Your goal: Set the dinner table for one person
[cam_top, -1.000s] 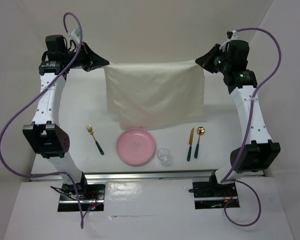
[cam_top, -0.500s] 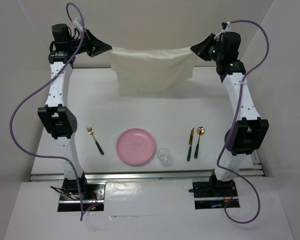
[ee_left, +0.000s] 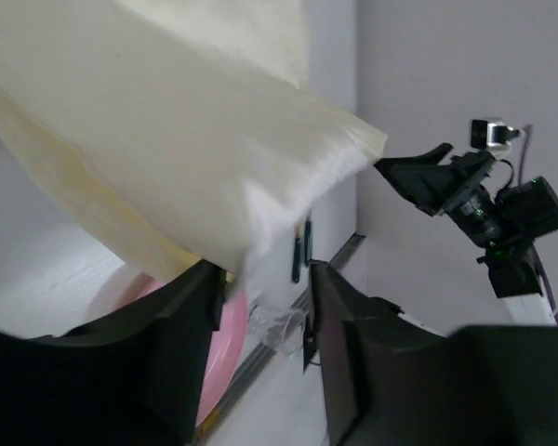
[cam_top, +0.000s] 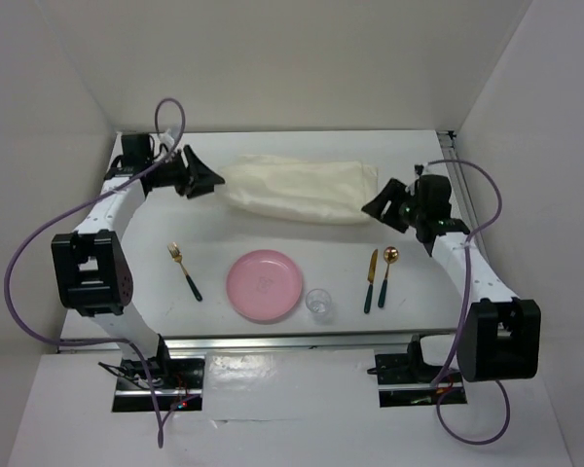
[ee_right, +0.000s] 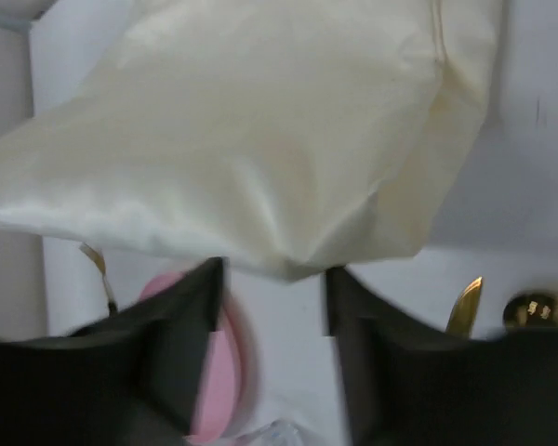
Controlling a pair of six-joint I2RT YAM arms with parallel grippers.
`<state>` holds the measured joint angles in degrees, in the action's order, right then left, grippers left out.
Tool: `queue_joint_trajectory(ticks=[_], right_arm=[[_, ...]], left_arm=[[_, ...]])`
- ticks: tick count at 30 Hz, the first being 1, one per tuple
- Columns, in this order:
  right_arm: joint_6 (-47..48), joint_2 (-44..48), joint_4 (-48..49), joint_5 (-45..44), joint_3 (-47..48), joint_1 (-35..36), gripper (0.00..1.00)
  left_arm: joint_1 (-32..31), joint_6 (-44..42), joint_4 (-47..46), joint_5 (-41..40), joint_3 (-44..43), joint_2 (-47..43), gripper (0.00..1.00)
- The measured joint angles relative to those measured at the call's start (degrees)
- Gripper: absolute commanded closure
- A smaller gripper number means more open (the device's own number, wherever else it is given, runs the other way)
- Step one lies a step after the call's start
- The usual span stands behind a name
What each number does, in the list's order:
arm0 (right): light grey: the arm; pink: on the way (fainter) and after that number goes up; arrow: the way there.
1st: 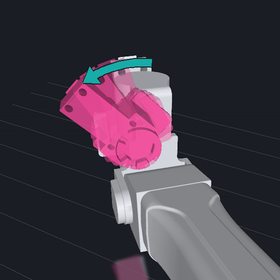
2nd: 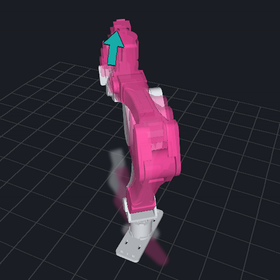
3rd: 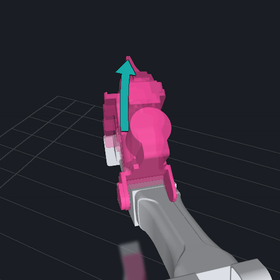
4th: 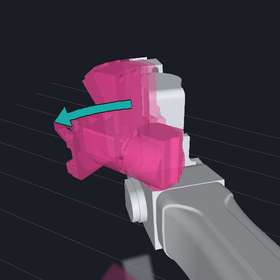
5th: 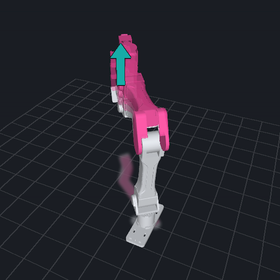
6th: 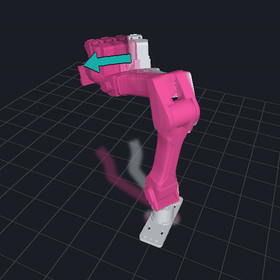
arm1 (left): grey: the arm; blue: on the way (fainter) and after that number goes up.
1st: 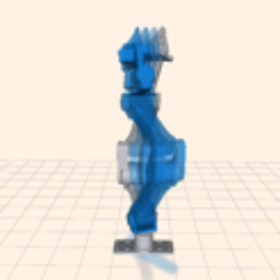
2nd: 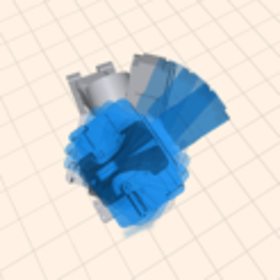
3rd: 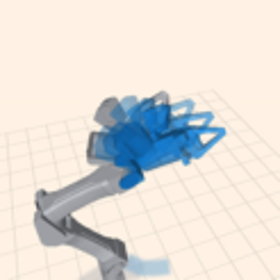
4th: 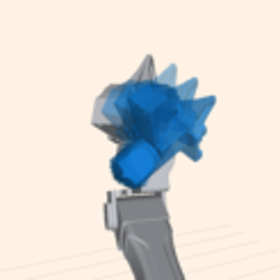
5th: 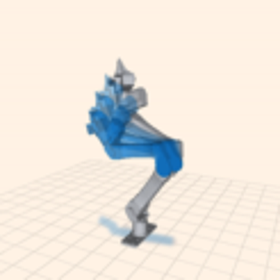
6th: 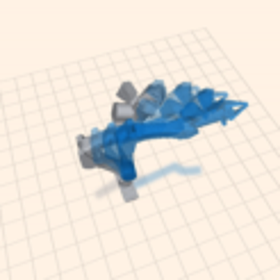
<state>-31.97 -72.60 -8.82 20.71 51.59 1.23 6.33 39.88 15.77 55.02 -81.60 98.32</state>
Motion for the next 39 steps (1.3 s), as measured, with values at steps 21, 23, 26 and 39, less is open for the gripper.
queue_joint_trajectory(ticks=[21,23,26,39], right_arm=[[3.19,-24.41,-10.45,-9.94,25.18,0.00,0.75],[3.72,-30.73,-12.07,-10.32,30.60,0.00,0.69],[4.92,-39.95,-14.62,-10.91,39.56,0.24,0.57],[9.40,-62.38,-20.92,-12.79,64.83,1.18,0.47]], left_arm=[[-2.08,-10.78,21.18,-34.97,-17.59,16.22,0.34],[-3.04,-10.43,22.29,-37.09,-22.32,20.48,0.33],[-4.09,-9.73,23.74,-39.82,-29.97,26.82,0.32],[-6.16,-9.51,24.83,-43.52,-42.60,42.01,0.25]])
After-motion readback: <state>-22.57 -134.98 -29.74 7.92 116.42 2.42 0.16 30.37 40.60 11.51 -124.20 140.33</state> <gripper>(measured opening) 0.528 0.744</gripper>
